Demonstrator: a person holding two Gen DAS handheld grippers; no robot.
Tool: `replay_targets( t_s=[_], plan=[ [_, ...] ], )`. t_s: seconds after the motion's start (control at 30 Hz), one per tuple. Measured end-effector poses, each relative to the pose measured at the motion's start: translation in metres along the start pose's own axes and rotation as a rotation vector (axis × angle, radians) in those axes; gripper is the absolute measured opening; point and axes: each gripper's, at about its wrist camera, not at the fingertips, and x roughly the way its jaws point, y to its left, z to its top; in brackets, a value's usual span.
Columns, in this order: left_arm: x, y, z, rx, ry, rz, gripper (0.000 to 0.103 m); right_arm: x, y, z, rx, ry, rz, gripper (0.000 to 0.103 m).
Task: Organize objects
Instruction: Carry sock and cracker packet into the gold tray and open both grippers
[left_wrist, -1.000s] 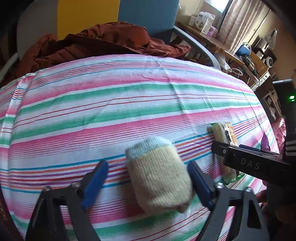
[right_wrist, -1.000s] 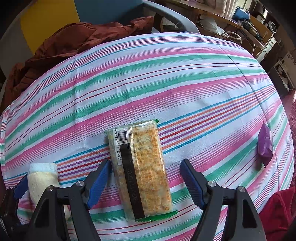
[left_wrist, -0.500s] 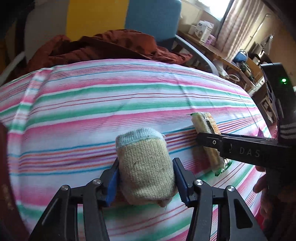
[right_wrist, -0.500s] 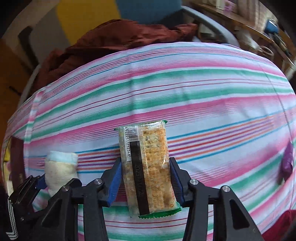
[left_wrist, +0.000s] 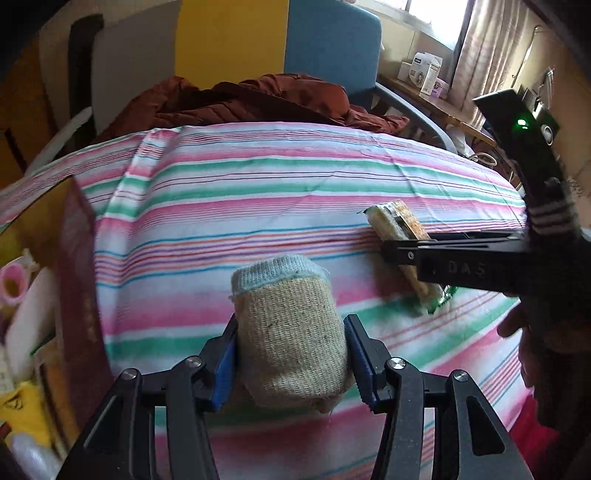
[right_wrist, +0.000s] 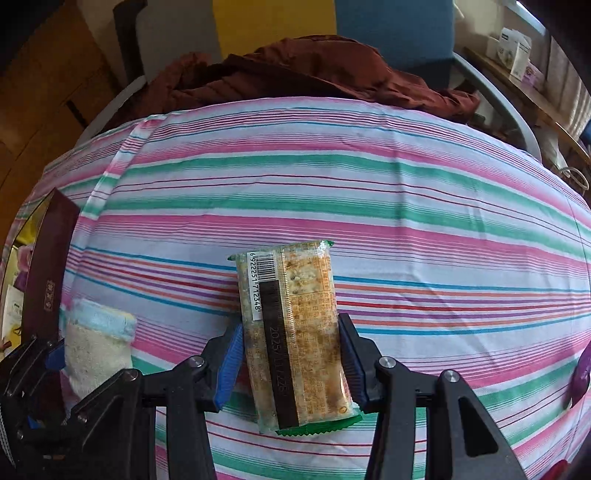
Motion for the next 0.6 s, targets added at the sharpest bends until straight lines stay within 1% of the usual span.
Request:
replay_targets(
  t_s=[0.1,0.17,0.33,0.6],
  plan=[
    [-0.015,0.004,-0.005,0.009,-0.027,0.019,0.054,-0.003,0.006,-0.004,-0.026,-0.004,-0.015,0.049],
    [-0.027,0.004,-0.006,0.023,-0.056,0.034,0.054,0.01,0.014,0.003,-0.031,-0.006,-0.027,0.049],
    [-0.056,0.006,-0.008,0.046,-0.125,0.051,0.054,0.011,0.016,0.002,-0.031,-0.016,-0.05,0.049],
    [-0.083,0.021,-0.013,0.04,-0.17,0.07,0.054,0.012,0.018,-0.001,-0.046,-0.037,-0.081,0.05]
  ],
)
